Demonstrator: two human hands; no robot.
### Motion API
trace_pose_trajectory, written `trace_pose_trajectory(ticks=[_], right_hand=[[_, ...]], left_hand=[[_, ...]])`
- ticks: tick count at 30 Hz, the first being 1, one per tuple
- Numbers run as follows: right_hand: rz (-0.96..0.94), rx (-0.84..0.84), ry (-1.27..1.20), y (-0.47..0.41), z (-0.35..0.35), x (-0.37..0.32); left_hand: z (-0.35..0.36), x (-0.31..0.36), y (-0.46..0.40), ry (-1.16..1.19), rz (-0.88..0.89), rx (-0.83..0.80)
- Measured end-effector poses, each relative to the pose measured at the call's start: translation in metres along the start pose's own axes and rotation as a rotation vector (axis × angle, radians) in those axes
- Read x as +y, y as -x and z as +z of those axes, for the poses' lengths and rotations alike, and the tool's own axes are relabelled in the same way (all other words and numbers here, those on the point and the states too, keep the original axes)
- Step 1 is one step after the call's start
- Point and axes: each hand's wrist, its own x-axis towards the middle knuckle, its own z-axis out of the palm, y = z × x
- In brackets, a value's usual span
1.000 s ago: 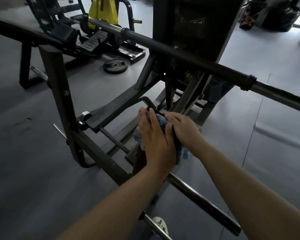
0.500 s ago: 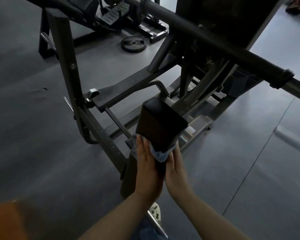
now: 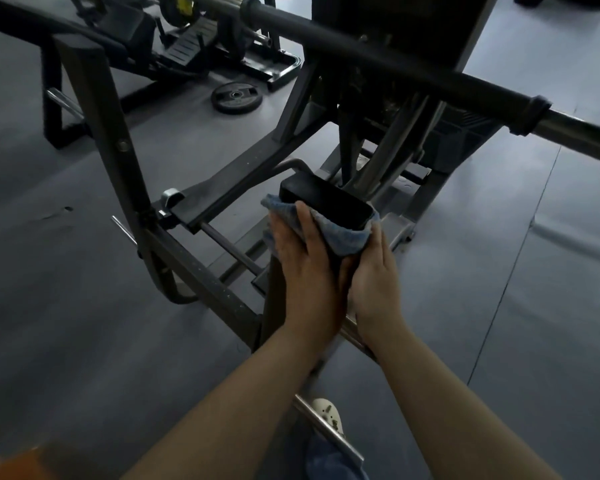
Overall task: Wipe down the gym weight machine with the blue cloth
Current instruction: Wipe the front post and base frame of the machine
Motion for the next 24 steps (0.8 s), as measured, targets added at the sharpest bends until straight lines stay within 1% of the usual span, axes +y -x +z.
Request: trace_pose_trajectory(ticks=[2, 4, 5, 8, 11, 13, 15, 17, 18, 20, 21, 22, 24], right_hand=[[-0.042, -0.053, -0.005, 0.002, 0.004, 0.009], [-0.005, -0.077, 0.002, 0.011, 0.009, 0.023], [0.004, -0.074, 0.030, 0.018, 0.011, 0.030], [-0.026, -0.083, 0.229, 0.031, 0.017, 0.048], [-0.053, -0.038, 0.431, 0.040, 0.023, 0.059], [-0.083, -0.021, 0.560, 0.049, 0.026, 0.067], [-0.128, -0.029, 0.631, 0.061, 0.026, 0.076], [-0.201, -0.061, 0.715, 0.070, 0.023, 0.091], [-0.263, -0.064, 0.807, 0.075, 0.020, 0.101], [-0.416, -0.042, 1.042, 0.081, 0.014, 0.131], [-0.440, -0.049, 1.134, 0.084, 0.013, 0.144], [-0.437, -0.059, 1.180, 0.086, 0.013, 0.154], [-0.436, -0.056, 1.190, 0.088, 0.016, 0.170]], left_hand=[[-0.001, -0.015, -0.001, -0.087, 0.110, -0.006], [0.001, -0.038, 0.007, -0.137, 0.189, -0.090], [0.003, -0.049, 0.013, -0.131, 0.163, -0.145], [0.007, -0.075, 0.029, -0.038, -0.047, -0.303], [0.015, -0.102, 0.039, -0.082, -0.076, -0.411], [0.015, -0.103, 0.043, -0.028, -0.139, -0.421], [0.010, -0.096, 0.049, 0.069, -0.201, -0.419], [0.006, -0.096, 0.055, 0.203, -0.218, -0.396], [0.005, -0.099, 0.056, 0.240, -0.193, -0.398], [0.006, -0.106, 0.056, 0.214, -0.149, -0.467], [0.006, -0.108, 0.055, 0.161, -0.146, -0.506], [0.007, -0.114, 0.057, 0.124, -0.139, -0.525], [0.007, -0.123, 0.060, 0.146, -0.191, -0.546]])
